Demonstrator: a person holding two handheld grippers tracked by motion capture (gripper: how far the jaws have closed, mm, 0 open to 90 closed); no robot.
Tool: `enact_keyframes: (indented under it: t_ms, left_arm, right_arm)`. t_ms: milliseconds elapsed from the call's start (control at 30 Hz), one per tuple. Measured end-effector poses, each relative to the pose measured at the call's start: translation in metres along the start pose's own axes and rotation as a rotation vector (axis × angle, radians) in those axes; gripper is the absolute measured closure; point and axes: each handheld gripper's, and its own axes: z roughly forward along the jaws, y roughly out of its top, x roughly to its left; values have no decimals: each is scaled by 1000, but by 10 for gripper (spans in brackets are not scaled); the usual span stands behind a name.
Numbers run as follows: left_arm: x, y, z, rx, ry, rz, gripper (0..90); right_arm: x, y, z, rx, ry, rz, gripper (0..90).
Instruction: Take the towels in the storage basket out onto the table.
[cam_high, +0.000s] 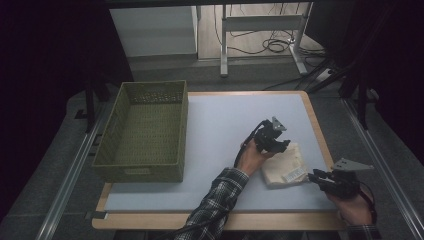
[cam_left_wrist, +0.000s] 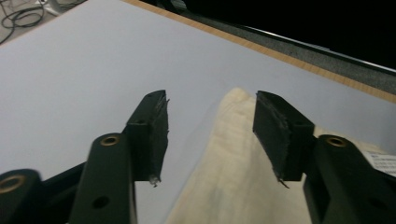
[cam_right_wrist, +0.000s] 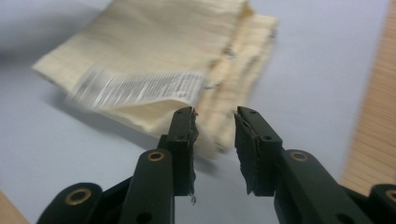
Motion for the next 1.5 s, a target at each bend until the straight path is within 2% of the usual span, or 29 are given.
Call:
enact_keyframes:
  t_ms: [67,167,267,467,600,767,900,1000,1100,1167,1200,1267,1500]
  left_arm:
    - [2,-4,-6,-3,16,0,411]
    - [7,-12,-16,-10,28,-17,380]
    - [13,-22,-26,-11,45,-31,351]
    - [18,-41,-40,0,78,-49,301]
    - [16,-55,-49,25,97,-48,259]
    - [13,-75,-59,74,119,-55,205]
    - [12,-93,-66,122,133,-70,184]
    - [13,-107,-72,145,152,-77,174]
    - [19,-121,-75,160,142,-112,167]
    - [24,-122,-77,154,120,-154,141]
    - [25,-122,-76,167,109,-162,139]
    - [22,-121,-74,181,115,-139,107]
    - [23,-121,-74,182,112,-143,106]
  right_arm:
    - [-5,1,-6,-4,-16,9,670]
    - [-5,6,-8,-12,-14,9,675]
    - [-3,16,-3,-14,22,6,712]
    - [2,37,23,3,42,-25,737]
    - [0,46,45,32,28,-27,679]
    - [-4,47,66,72,24,-11,656]
    - [-4,42,75,111,13,-13,685]
    - [-4,41,74,101,41,9,829]
    - [-2,42,73,111,35,2,854]
    - [0,43,72,110,25,-7,854]
    - [1,44,71,99,24,-7,854]
    - [3,48,65,79,27,-7,854]
    - [3,59,42,40,12,-22,852]
